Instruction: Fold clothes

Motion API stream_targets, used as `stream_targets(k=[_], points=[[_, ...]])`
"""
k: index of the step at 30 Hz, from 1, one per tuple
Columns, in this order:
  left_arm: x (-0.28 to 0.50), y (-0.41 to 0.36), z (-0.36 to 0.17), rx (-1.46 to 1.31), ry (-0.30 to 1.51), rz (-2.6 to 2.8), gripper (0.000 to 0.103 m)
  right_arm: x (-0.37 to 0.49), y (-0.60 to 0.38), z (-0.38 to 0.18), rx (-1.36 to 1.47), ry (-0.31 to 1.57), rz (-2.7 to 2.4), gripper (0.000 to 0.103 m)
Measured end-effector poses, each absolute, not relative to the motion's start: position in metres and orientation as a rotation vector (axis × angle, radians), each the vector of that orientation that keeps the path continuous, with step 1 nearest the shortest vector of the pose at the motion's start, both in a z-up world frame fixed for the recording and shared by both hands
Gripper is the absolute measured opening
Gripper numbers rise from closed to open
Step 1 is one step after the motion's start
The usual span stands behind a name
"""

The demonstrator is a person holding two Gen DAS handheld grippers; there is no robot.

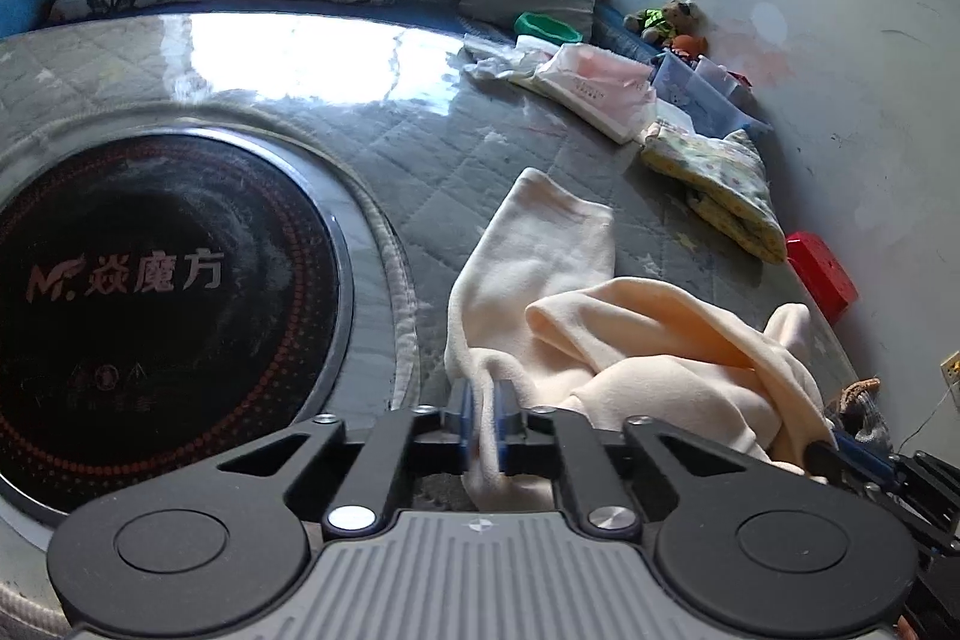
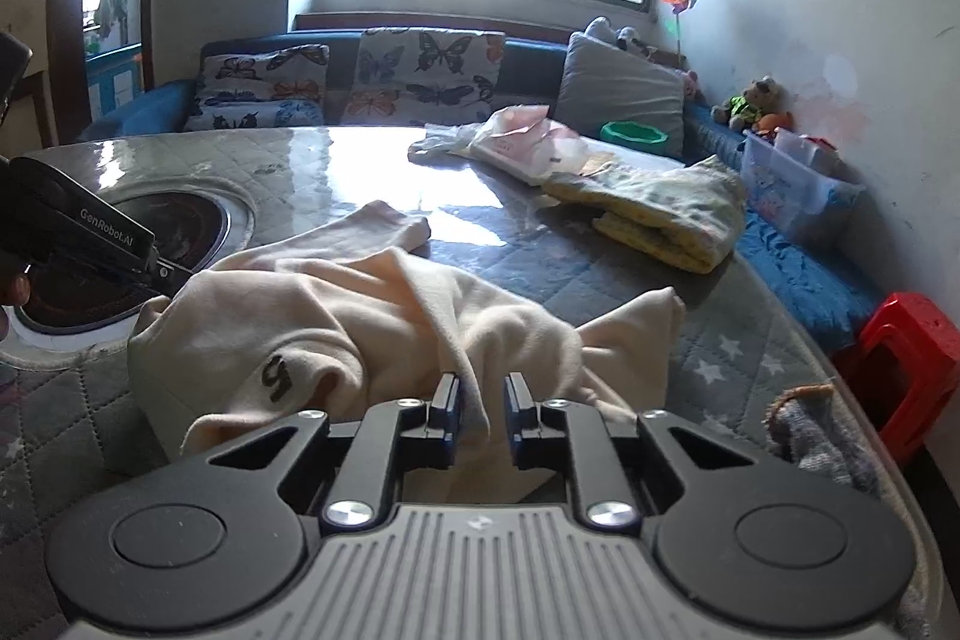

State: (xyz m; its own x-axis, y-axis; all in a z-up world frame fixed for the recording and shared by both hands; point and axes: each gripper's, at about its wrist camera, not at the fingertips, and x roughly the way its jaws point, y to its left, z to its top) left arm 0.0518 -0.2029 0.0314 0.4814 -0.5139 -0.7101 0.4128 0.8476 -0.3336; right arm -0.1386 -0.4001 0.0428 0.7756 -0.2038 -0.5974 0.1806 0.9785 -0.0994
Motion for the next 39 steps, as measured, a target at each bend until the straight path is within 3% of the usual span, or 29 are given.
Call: stream_targets(k=[2,5,22,28,33,36,38,39], points=[[0.048,-0.202,0.036,-0.094,0.870,-0.545,0.006,-0.137,-0.398,0.040,-0.052,0.655,-0.198,0.005],[0.046,-0.195,0.043,-0.079,0.826,-0.521,0.005,-0.140,-0.395,0.044,-0.069,0.629,-0.202,0.003],[0.035,-0.094,0.103,-0.140,0.622,-0.352,0.005,-0.133,-0.364,0.132,-0.128,0.311,-0.165,0.000],[-0.001,-0.048,0.113,-0.099,0.606,-0.354,0.005,-0.142,-0.351,0.147,-0.106,0.353,-0.036,0.000],[-0.035,-0.026,0.100,-0.071,0.654,-0.352,0.005,-0.127,-0.324,0.127,-0.156,0.436,0.045,0.005],[-0.053,-0.013,0.092,-0.070,0.680,-0.349,0.005,-0.110,-0.309,0.113,-0.153,0.493,0.097,0.014],[-0.065,-0.006,0.088,-0.068,0.695,-0.345,0.005,-0.098,-0.294,0.098,-0.151,0.537,0.136,0.031],[-0.071,-0.003,0.085,-0.070,0.705,-0.341,0.005,-0.092,-0.287,0.090,-0.150,0.558,0.156,0.033]])
